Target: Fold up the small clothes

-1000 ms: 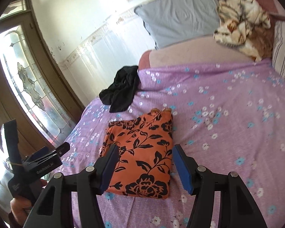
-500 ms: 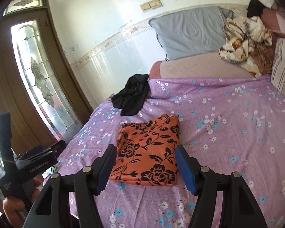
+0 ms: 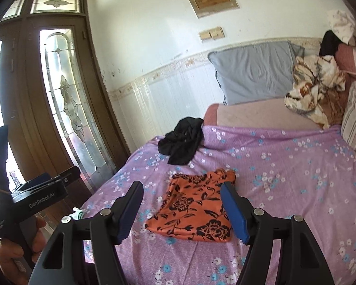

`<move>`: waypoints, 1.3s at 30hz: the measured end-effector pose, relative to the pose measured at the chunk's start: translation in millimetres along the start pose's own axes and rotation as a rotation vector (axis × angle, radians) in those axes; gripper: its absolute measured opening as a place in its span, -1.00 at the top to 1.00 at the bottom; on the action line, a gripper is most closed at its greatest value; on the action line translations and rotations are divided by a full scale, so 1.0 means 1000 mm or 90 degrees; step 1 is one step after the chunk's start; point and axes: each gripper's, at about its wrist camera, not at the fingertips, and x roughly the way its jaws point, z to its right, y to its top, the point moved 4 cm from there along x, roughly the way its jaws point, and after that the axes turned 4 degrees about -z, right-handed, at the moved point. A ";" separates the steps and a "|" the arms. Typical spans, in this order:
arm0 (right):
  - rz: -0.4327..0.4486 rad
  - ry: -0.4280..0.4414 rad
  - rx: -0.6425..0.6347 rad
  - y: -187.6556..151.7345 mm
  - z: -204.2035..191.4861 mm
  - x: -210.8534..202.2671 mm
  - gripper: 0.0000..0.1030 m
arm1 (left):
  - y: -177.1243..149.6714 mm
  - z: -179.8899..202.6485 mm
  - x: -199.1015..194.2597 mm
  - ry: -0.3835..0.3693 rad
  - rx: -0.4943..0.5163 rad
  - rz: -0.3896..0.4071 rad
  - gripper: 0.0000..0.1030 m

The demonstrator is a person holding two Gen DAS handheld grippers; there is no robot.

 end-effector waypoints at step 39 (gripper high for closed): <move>0.063 0.055 -0.070 0.019 -0.069 -0.055 -0.49 | 0.022 -0.043 -0.060 0.035 -0.033 0.051 -0.95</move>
